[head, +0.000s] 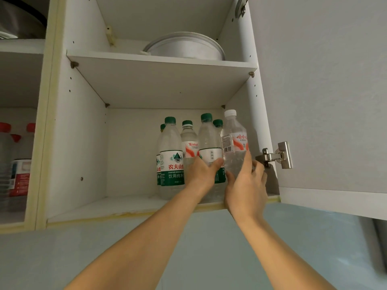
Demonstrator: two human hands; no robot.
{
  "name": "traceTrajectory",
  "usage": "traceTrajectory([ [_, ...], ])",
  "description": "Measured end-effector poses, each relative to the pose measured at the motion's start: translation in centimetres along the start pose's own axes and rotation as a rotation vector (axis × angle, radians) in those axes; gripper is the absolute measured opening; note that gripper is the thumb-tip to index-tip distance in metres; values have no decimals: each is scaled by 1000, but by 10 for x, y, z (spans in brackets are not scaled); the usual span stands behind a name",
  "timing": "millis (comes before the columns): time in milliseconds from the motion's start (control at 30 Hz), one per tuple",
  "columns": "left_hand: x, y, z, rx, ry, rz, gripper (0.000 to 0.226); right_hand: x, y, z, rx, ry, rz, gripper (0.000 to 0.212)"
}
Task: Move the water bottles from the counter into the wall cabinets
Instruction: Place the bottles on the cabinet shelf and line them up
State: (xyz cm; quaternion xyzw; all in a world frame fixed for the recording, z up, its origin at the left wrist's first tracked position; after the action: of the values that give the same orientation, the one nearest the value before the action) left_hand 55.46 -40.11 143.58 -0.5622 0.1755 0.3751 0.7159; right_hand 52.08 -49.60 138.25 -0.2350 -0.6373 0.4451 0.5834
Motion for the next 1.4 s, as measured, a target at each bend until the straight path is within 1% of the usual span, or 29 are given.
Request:
traceTrajectory([
  [133,-1,0,0,-23,-44,-23,37,0,-3,-1,58,24,-26,69],
  [200,0,2,4,-6,-112,-64,29,-1,-4,0,67,29,-15,69],
  [233,1,5,7,6,-157,-82,29,-2,-4,1,69,29,-5,69],
  [367,3,22,30,7,-296,-194,46,-1,-3,5,80,25,40,71],
  [467,-1,32,58,-71,-388,-314,47,1,1,8,55,27,82,75],
  [533,-4,33,78,-171,-439,-378,51,3,4,8,17,-5,99,75],
  [600,-3,28,95,-262,-509,-400,59,5,6,7,-17,-33,119,73],
  [667,2,21,106,-288,-557,-334,69,8,8,5,-28,-36,153,70],
  [733,10,12,108,-241,-536,-219,85,12,12,2,-54,-45,187,64],
  [833,18,-2,103,-138,-415,-68,109,16,19,-4,-123,-53,244,54],
  [933,23,-11,99,-84,-298,-5,120,15,20,-9,-162,-26,272,48],
  [1000,28,-13,97,-32,-247,-13,119,13,19,-11,-177,-25,275,49],
  [1133,32,-8,100,43,-239,-49,106,12,19,-11,-170,-14,290,50],
  [1267,34,-4,122,45,-279,9,112,14,22,-5,-163,-51,301,50],
  [1333,39,-2,139,49,-311,30,113,18,25,0,-152,-108,368,50],
  [1400,46,0,157,43,-327,49,114,28,28,3,-82,-224,486,51],
])
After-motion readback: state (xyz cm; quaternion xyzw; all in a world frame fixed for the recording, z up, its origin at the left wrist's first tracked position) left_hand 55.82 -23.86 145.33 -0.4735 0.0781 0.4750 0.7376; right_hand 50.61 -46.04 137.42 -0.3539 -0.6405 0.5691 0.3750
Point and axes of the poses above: each hand's wrist, its own y-axis away from the middle knuckle, its own z-axis out of the back of the hand, x = y × z, the point moved 1 cm from there along -y, towards the middle knuckle, and after that the axes turned 2 degrees about -y, right-handed, at the moved point
